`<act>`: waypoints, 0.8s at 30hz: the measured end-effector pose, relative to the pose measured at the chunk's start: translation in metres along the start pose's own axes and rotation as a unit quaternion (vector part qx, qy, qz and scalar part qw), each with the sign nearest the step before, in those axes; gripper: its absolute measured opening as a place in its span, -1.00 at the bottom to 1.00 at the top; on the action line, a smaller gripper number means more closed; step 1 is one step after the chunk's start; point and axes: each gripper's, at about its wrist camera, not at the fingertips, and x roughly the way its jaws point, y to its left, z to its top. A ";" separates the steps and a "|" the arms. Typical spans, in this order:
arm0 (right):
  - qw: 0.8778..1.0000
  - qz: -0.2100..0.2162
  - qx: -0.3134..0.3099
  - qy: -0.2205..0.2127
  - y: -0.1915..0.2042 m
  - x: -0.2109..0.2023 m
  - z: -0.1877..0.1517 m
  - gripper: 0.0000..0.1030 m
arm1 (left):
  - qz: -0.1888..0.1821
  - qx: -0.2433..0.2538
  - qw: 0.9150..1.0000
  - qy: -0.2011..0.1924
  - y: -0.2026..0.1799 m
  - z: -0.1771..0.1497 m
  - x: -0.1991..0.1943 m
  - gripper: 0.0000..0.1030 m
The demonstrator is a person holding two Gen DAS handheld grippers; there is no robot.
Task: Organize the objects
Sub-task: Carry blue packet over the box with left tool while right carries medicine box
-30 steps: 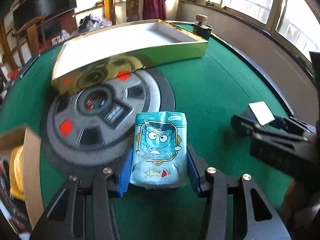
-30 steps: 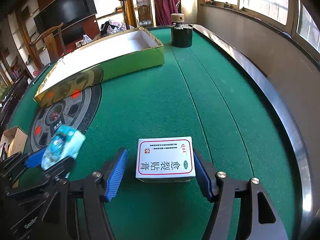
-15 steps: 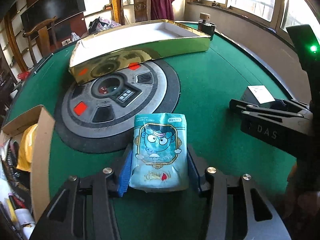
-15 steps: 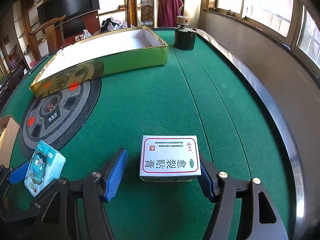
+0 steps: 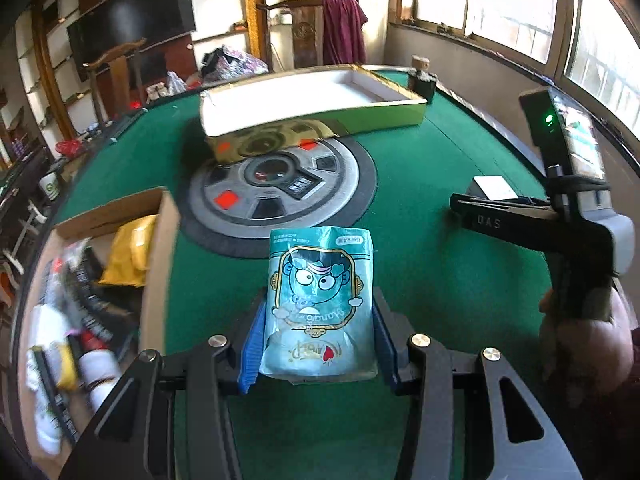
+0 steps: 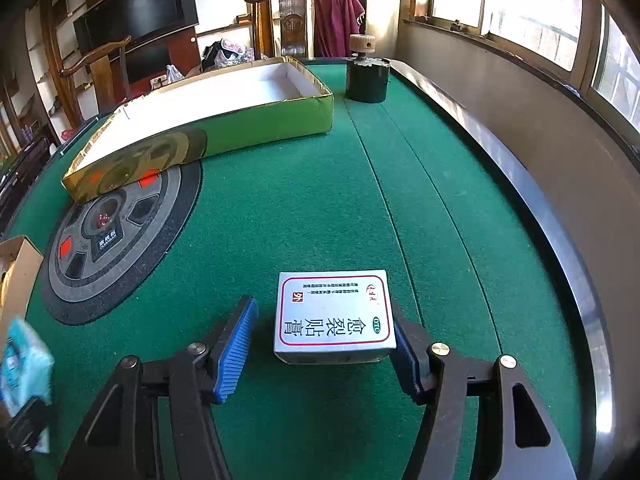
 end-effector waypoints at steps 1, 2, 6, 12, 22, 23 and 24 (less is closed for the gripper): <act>1.000 0.000 0.001 0.000 0.000 0.000 0.000 0.28 | 0.004 -0.002 1.000 -0.004 0.003 -0.002 -0.006 -0.11; 1.000 0.001 0.001 -0.001 0.000 0.000 0.000 0.28 | 0.009 -0.004 1.000 -0.008 0.006 -0.003 -0.012 -0.11; 1.000 -0.004 0.007 -0.002 -0.002 0.000 0.000 0.28 | 0.025 -0.015 0.999 -0.022 0.019 -0.012 -0.037 -0.10; 1.000 -0.023 -0.003 0.001 0.003 0.001 0.000 0.26 | 0.045 -0.023 0.998 -0.041 0.035 -0.025 -0.067 -0.10; 1.000 -0.016 -0.020 0.003 0.006 -0.022 -0.019 -0.02 | 0.052 -0.031 0.997 -0.055 0.052 -0.038 -0.087 -0.09; 1.000 -0.009 -0.016 0.004 0.005 -0.025 -0.020 -0.02 | 0.050 -0.031 0.997 -0.056 0.052 -0.039 -0.088 -0.09; 1.000 0.001 -0.011 0.004 0.004 -0.029 -0.022 -0.02 | 0.050 -0.031 0.997 -0.056 0.052 -0.040 -0.088 -0.09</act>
